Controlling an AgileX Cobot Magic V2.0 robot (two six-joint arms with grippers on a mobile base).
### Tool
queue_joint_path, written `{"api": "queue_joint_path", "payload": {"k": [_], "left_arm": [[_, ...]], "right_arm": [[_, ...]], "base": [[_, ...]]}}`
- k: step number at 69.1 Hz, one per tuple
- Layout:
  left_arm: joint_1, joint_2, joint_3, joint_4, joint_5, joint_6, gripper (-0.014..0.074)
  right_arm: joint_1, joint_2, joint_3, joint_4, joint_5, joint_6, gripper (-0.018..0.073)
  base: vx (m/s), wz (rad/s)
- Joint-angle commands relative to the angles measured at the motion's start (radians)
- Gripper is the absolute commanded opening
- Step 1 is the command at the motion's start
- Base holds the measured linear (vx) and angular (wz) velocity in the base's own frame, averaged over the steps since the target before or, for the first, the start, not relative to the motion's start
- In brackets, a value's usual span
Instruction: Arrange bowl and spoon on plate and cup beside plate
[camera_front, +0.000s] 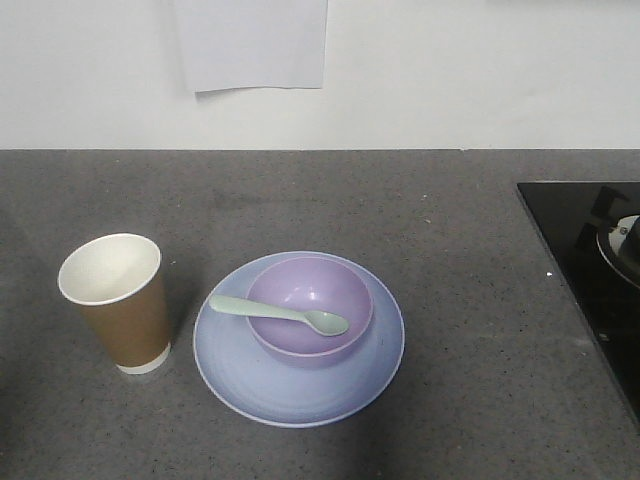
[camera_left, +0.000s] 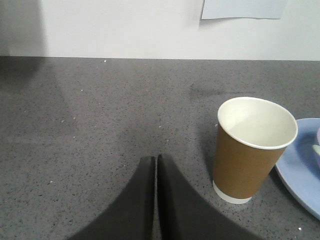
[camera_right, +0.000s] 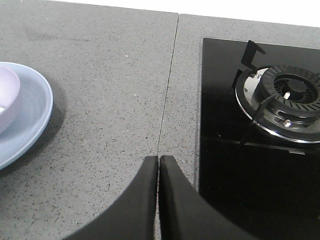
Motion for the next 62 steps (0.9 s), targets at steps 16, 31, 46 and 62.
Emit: {"api": "queue_joint_path", "payload": {"k": [16,31,46,62], "left_arm": [[-0.007,0.013,-0.023,0.007,-0.061,-0.007,-0.0008],[-0.001,-0.005,0.053,-0.033,-0.213,-0.007,-0.0008],[0.029,-0.125,0.275,-0.072,-0.488,-0.006,-0.0008],[0.032,-0.282,0.508,-0.080,-0.678,0.037,-0.0006]], "right_arm": [[-0.007,0.006,-0.025,-0.022,-0.074,-0.004,-0.0011],[-0.007,0.006,-0.025,-0.022,-0.074,-0.004,-0.0011],[-0.007,0.006,-0.025,-0.022,-0.074,-0.004,-0.0011],[-0.007,0.006,-0.025,-0.023,-0.073,-0.004,-0.0011]], "base": [[0.00,0.00],[0.00,0.00],[0.00,0.00],[0.00,0.00]]}}
